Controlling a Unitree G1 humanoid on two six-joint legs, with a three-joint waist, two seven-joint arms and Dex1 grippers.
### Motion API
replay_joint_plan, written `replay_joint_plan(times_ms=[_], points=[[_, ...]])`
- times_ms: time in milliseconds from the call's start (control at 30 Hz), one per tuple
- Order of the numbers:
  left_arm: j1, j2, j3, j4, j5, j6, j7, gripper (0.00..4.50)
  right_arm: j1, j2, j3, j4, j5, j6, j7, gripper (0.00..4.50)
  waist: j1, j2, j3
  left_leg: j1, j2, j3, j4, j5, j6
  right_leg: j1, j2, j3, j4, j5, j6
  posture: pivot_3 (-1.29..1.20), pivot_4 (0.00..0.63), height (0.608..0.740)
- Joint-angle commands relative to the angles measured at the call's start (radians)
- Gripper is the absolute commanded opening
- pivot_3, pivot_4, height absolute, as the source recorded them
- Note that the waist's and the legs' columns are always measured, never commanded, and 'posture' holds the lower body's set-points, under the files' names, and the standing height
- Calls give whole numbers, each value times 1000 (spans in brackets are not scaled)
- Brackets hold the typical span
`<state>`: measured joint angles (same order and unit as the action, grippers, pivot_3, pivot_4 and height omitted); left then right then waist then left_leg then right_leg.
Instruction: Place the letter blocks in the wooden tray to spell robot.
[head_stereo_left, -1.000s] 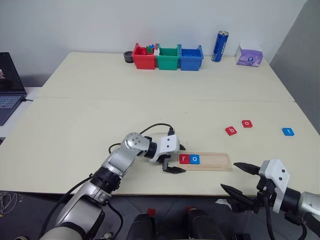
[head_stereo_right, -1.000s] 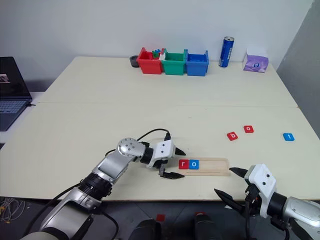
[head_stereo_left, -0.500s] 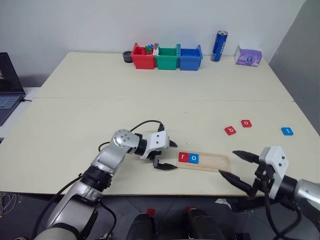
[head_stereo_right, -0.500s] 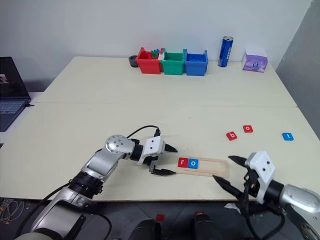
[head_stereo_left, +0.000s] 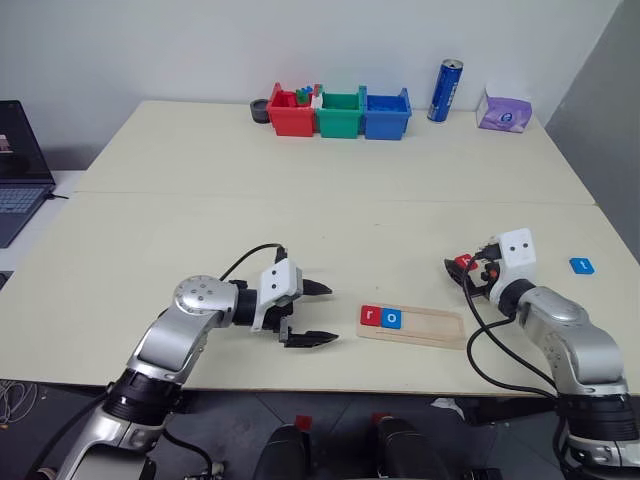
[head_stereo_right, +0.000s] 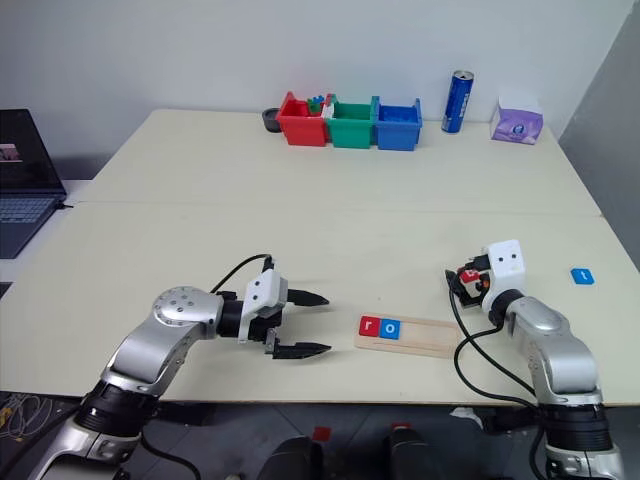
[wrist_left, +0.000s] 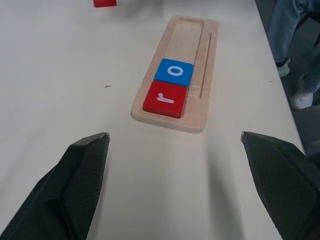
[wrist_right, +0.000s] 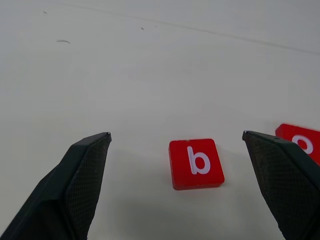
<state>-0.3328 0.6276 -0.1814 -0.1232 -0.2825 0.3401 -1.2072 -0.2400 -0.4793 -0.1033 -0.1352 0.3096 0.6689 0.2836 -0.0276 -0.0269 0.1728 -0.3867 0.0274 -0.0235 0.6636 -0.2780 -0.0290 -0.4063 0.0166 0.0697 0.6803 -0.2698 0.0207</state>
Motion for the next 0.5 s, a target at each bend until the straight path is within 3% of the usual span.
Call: replay_joint_plan(times_ms=[33, 67, 167, 400, 500], points=[[12, 23, 41, -65, -53, 9, -7, 4439, -18, 11, -11, 22, -14, -3, -2, 4500, -1, 0, 0, 0, 0, 0, 0, 0, 0, 0, 0, 0, 0, 0, 0, 0, 150, 740], [18, 31, 45, -68, -58, 7, -12, 4439, -22, 17, -12, 37, -15, 1, -2, 4500, -2, 0, 0, 0, 0, 0, 0, 0, 0, 0, 0, 0, 0, 0, 0, 0, 150, 740], [32, 51, 46, -62, -52, -15, -20, 4500, -30, 34, -18, 69, -16, -1, 0, 3877, -4, 0, 0, 1, 0, 0, 0, 0, 0, 0, 0, 0, 0, 0, 0, 0, 150, 740], [90, 68, 68, -32, -51, -101, -28, 4500, -23, 62, -6, 72, -25, -9, 1, 1449, -5, 0, 0, 2, 1, 1, 0, 0, 0, 0, 1, 0, 0, 0, 0, 0, 150, 740], [110, 79, 72, -23, -54, -122, -48, 4500, 3, 62, -10, 20, -31, -8, -1, 1454, -5, 0, 0, 2, 1, 1, 0, 0, 0, 0, 1, 0, 0, 0, 0, 0, 150, 740]])
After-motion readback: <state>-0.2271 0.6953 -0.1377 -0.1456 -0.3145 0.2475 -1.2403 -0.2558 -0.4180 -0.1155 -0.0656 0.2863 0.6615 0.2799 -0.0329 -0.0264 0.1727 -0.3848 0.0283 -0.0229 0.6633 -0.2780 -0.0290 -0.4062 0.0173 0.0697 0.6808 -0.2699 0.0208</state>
